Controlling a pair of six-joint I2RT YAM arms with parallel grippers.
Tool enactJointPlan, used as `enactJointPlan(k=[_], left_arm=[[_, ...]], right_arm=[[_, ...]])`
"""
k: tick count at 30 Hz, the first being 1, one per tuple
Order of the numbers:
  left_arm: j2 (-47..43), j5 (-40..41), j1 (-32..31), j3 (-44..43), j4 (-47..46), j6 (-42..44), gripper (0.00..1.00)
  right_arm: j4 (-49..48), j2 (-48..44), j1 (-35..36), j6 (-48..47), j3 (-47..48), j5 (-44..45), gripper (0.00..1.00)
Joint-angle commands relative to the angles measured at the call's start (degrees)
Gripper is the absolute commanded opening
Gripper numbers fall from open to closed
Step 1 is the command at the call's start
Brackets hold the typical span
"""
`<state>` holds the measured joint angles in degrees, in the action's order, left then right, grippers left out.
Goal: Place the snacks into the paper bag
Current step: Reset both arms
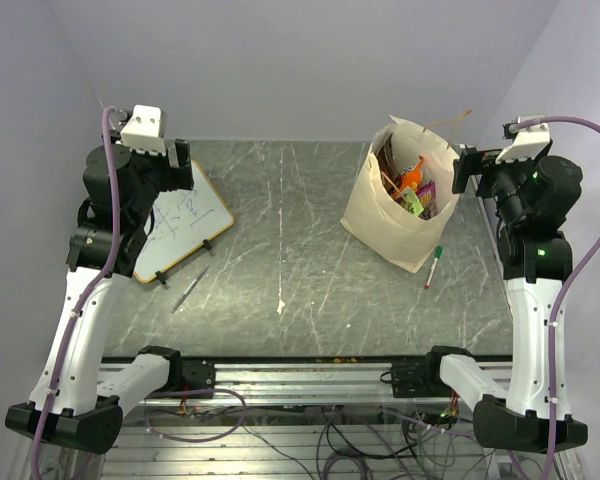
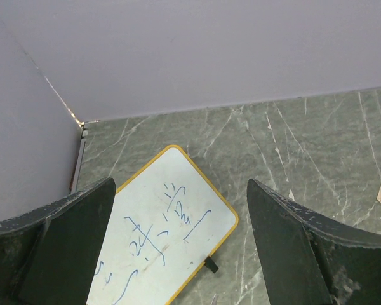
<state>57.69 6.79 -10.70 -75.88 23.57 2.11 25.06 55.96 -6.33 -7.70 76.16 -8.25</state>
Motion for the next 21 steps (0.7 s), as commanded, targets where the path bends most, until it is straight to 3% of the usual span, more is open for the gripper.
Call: enactJointPlan(k=[1,21], left_arm=[[-0.7,-0.9,0.5,0.6,-0.2,-0.5,0.95],[0.1,-1.2,0.6,0.3,-0.3,-0.7,0.95]], right_arm=[[-0.5,-0.7,-0.3,0.6,0.1,0.7,1.0],[-0.9,-0.3,-0.3,1.8,-0.5,2.6,1.0]])
